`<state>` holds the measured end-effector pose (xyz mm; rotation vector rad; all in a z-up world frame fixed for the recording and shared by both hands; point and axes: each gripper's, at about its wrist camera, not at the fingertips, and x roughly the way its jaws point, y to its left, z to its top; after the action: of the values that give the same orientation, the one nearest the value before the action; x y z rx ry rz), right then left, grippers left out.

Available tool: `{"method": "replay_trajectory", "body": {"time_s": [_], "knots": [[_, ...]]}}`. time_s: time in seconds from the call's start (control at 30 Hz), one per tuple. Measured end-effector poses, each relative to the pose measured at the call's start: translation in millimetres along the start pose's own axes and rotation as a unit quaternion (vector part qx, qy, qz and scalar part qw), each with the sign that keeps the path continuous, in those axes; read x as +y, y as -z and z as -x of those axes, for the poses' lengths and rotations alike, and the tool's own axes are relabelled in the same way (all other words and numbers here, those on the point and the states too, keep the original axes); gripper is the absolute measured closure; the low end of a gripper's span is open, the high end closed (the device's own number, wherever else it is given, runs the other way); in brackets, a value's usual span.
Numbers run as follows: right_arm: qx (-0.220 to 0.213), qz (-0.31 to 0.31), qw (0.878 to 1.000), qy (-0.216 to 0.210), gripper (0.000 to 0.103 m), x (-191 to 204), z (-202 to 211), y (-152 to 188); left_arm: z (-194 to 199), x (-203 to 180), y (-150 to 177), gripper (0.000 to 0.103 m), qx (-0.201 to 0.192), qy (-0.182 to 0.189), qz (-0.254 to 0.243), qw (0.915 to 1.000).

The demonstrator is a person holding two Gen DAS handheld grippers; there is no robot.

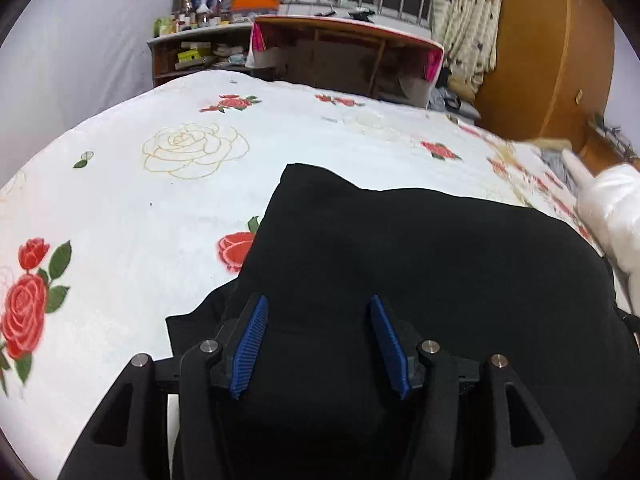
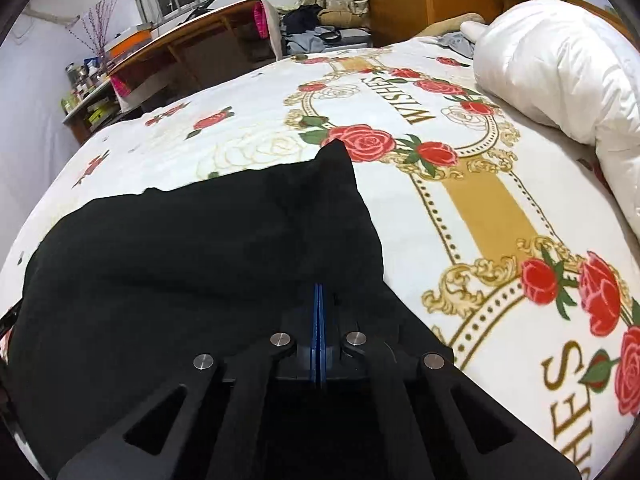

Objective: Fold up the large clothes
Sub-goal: 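Open both tools and withdraw them from the folded coat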

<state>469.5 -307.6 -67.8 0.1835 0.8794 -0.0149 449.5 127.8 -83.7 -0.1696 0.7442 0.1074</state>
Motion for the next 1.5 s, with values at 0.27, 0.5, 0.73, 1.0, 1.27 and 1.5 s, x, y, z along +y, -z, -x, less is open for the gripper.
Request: {"method": "replay_trajectory", "body": {"time_s": [0.27,0.5,0.73,1.0,1.27,1.5], "knots": [[0.018,0.019,0.999,0.030,0.103,5.5,-10.7,-4.5,3.3,-11.9,-1.6,0.046,0.011,-0.030,-0.027,0.9991],[-0.037,0.021,0.999,-0.018,0.101,17.2,81.0,23.8,75.1,-4.2,13.3,0.046,-0.021,-0.012,-0.047,0.9986],[0.007,0.020,1.000,-0.001,0.101,-4.7,92.2,89.0,85.9,41.0,71.5,0.038,0.034,-0.029,-0.005,0.9990],[0.005,0.027,1.000,-0.001,0.101,0.8,133.7,91.9,123.3,23.7,71.8,0.037,0.034,-0.033,-0.008,0.9988],[0.035,0.054,0.998,-0.013,0.088,24.8,155.0,140.1,149.4,4.9,102.6,0.036,0.055,-0.010,-0.043,0.9975],[0.082,0.050,0.995,-0.014,0.088,10.4,123.6,151.4,137.5,-2.2,115.5,0.035,0.078,-0.033,-0.071,0.9939]]}}
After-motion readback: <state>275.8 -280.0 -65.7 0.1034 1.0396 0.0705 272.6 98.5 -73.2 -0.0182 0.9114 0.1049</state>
